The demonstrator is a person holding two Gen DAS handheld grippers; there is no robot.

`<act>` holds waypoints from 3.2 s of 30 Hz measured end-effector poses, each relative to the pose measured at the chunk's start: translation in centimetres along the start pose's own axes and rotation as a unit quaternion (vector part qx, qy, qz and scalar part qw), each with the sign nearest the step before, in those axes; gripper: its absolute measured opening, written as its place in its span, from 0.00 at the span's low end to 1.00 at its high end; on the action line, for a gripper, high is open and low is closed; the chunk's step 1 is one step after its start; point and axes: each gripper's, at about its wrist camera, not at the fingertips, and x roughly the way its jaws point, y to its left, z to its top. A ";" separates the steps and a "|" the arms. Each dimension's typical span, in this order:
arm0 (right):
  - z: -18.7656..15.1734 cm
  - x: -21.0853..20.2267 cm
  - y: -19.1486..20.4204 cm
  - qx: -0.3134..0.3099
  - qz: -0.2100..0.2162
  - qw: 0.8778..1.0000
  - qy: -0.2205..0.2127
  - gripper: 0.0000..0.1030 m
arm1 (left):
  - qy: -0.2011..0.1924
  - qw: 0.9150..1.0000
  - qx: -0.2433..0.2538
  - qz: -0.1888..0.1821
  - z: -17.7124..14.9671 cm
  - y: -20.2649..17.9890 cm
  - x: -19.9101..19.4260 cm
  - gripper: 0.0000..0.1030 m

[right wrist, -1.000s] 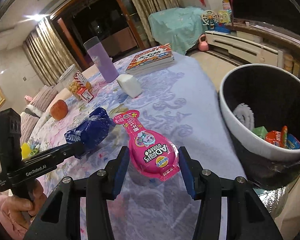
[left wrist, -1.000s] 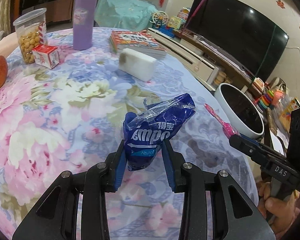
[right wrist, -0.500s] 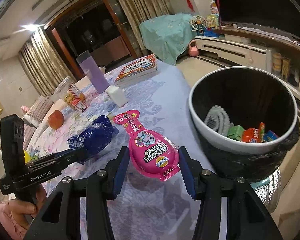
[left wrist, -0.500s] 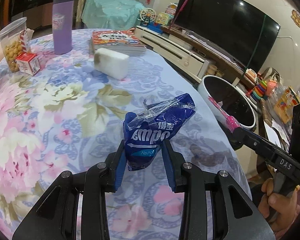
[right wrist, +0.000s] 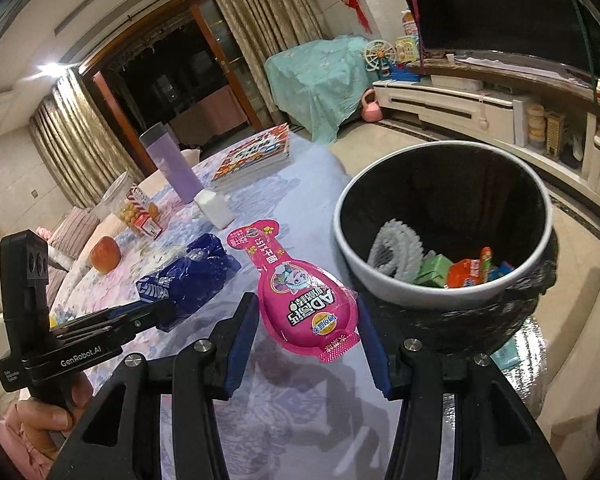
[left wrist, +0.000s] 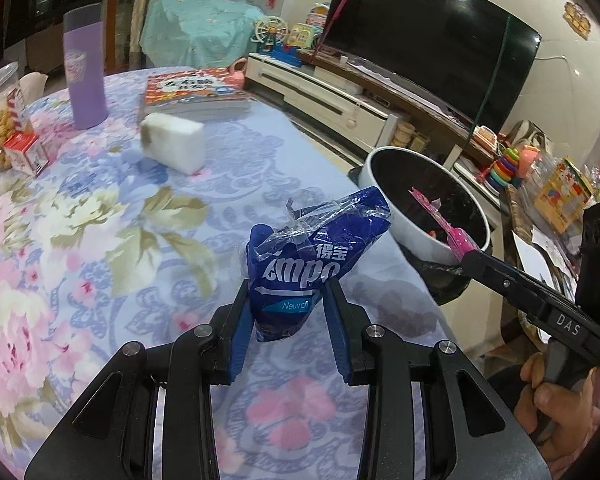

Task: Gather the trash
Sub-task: 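Carry blue bag and pink bottle over the bin and open both tools, then withdraw both open tools and move toward the white sponge and red carton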

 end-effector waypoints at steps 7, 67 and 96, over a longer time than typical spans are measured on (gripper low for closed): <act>0.8 -1.2 -2.2 0.012 -0.018 1.000 -0.010 0.49 | -0.001 1.000 0.021 -0.012 1.3 -2.5 0.6 0.32; 7.2 1.0 -11.5 0.023 -0.082 0.996 0.004 0.50 | 0.040 0.992 0.123 0.010 8.1 -13.4 10.1 0.37; 4.5 -2.1 -4.9 0.029 -0.035 0.998 -0.047 0.96 | 0.011 0.999 -0.007 0.048 1.7 -1.8 2.4 0.73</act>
